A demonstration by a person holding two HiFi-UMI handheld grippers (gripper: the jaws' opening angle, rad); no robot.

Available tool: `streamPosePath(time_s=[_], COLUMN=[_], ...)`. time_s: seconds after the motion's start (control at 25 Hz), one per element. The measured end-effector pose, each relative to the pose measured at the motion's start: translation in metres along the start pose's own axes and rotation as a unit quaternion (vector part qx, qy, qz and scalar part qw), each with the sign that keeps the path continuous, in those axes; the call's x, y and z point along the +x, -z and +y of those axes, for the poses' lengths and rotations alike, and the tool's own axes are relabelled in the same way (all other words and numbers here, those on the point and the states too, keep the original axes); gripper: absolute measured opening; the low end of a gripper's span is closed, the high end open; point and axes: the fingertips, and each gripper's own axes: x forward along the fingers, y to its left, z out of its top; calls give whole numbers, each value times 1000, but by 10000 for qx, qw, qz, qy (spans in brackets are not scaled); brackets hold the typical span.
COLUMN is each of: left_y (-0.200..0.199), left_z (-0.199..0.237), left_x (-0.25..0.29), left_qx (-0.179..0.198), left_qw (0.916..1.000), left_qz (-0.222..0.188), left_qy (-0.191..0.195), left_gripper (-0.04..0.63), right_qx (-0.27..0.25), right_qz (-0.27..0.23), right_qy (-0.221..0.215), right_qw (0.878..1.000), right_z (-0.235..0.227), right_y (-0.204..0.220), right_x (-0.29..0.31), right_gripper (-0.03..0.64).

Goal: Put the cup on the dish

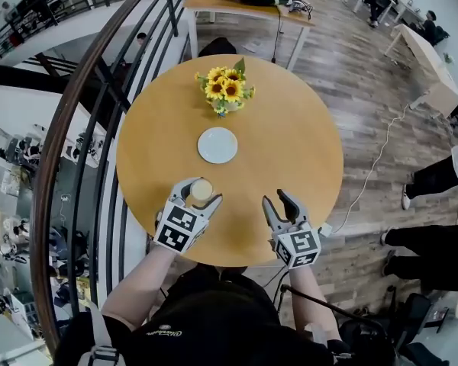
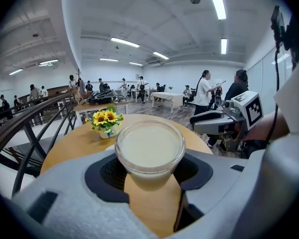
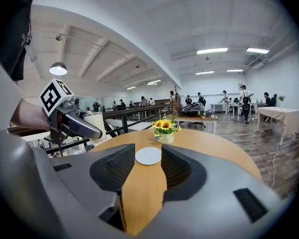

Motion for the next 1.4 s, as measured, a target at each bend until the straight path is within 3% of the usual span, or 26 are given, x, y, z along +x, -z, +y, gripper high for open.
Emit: streamPosePath(time_s=[0.52, 0.76, 1.4], left_y=[80, 104, 53], left_z=[9, 21, 122], left_x=[70, 93, 195], left_qx=[-393, -494, -179], left_qw=[9974, 9961, 9984], left_qz=[582, 706, 482], left_qy=[185, 200, -241], left_gripper=[253, 253, 253], right_qx=[74, 171, 353], right_qz=[833, 975, 1203], right_qy=[-289, -286, -261], right_qw=[9961, 9947, 9918], right_z=[2, -2, -18], right_y=[101, 125, 145], right_x=[49, 66, 88], right_gripper=[153, 153, 153])
